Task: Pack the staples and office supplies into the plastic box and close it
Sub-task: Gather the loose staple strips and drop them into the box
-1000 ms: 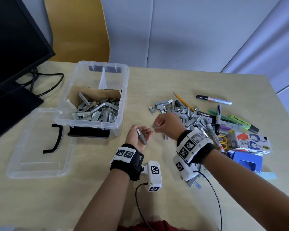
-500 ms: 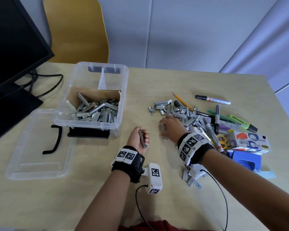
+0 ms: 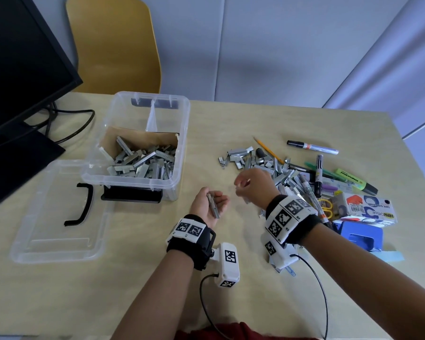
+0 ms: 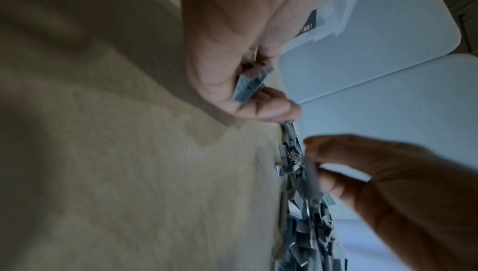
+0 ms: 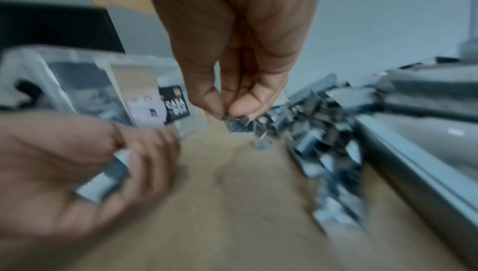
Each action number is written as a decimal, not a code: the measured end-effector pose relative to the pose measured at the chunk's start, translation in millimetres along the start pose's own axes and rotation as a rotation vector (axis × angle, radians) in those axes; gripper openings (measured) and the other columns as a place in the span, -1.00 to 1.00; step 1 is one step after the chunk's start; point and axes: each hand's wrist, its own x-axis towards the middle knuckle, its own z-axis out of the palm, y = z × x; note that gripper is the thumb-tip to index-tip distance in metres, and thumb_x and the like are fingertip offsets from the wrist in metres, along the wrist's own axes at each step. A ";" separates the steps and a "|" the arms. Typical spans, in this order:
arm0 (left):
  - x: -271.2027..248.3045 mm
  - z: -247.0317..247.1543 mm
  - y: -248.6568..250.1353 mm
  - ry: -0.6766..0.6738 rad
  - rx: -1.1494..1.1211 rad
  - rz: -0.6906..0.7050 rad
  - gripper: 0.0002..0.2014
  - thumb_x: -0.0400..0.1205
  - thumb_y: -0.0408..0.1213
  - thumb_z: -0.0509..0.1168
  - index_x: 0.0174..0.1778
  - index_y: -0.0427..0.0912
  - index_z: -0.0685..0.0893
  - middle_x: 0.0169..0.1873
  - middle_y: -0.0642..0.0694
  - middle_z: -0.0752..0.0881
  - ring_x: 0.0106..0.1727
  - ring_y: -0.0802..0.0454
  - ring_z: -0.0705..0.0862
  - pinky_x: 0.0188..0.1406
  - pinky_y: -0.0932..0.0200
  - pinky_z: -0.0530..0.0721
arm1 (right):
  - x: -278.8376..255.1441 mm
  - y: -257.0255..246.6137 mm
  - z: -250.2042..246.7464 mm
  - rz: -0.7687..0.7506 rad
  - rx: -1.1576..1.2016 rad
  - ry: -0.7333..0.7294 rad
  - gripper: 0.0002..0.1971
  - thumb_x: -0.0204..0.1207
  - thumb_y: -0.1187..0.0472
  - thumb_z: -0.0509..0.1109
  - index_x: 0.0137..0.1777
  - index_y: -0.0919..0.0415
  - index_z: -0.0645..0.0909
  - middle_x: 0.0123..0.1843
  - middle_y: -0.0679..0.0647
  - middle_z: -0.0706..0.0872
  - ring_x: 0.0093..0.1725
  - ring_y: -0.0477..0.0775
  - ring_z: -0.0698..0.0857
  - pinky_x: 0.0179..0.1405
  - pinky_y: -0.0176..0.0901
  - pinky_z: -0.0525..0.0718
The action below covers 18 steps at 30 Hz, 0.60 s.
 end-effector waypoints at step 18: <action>3.3 10.2 6.0 -0.014 0.290 -0.080 -0.58 0.70 -0.05 0.14 -0.48 -0.07 0.28 -0.81 0.08 0.29 -0.85 0.18 0.20 -0.82 0.48 0.06 | 40.8 17.7 -8.8 0.176 -0.473 -0.085 -0.51 0.48 0.04 0.34 0.39 0.12 0.40 0.43 0.16 0.38 0.46 0.31 0.24 0.37 0.23 0.40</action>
